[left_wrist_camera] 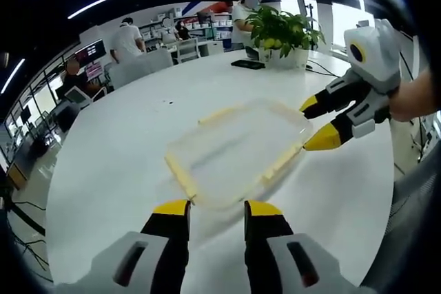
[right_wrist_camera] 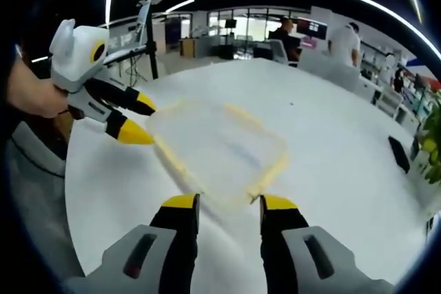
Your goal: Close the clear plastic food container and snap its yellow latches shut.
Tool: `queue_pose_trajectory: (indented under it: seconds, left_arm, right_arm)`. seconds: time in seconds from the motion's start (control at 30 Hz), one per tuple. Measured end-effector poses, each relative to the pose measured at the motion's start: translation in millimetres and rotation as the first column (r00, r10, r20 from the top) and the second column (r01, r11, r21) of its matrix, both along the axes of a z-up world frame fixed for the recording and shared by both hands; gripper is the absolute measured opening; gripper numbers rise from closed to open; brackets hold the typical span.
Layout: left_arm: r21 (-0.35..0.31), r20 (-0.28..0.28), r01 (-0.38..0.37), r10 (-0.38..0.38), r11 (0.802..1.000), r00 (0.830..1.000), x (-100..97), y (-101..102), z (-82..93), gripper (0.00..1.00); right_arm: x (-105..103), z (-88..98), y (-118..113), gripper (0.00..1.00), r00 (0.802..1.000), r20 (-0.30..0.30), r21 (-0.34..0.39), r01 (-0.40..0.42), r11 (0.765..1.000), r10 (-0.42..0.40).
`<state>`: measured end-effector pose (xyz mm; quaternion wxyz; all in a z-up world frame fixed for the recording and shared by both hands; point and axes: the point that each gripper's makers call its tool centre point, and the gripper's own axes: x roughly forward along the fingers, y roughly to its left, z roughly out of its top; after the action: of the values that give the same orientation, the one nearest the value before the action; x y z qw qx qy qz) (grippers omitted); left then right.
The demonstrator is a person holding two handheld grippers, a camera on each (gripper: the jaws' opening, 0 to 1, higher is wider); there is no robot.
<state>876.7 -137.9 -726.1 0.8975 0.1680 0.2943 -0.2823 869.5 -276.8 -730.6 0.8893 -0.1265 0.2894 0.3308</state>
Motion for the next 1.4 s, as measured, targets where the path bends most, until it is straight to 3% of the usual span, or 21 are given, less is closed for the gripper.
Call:
queue_pose_trajectory:
  seconds: [0.33, 0.57, 0.93, 1.17, 1.4]
  left_arm:
    - [-0.062, -0.001, -0.064, 0.064, 0.996, 0.998, -25.0, 2, 14.6, 0.27]
    - [-0.105, -0.01, -0.122, 0.122, 0.987, 0.992, -51.1, 11, 28.3, 0.27]
    - [-0.133, -0.022, -0.18, 0.179, 0.975, 0.984, -91.9, 28, 42.4, 0.27]
    - [-0.15, -0.013, -0.192, 0.192, 0.97, 0.981, -112.2, 39, 58.4, 0.27]
    - [-0.17, -0.016, -0.206, 0.206, 0.964, 0.978, -135.6, 49, 63.6, 0.28]
  right_arm:
    - [-15, 18.8, -4, 0.36, 0.999, 0.011, 0.039, 0.03, 0.999, -0.03]
    - [-41, 31.9, -12, 0.37, 0.998, 0.011, 0.068, 0.059, 0.996, -0.06]
    - [-92, 35.9, -21, 0.38, 0.995, -0.01, 0.078, 0.102, 0.992, -0.101]
    - [-115, 43.8, -26, 0.39, 0.992, -0.002, 0.081, 0.123, 0.989, -0.124]
    - [-130, 46.1, -34, 0.4, 0.99, 0.01, 0.063, 0.142, 0.988, -0.143]
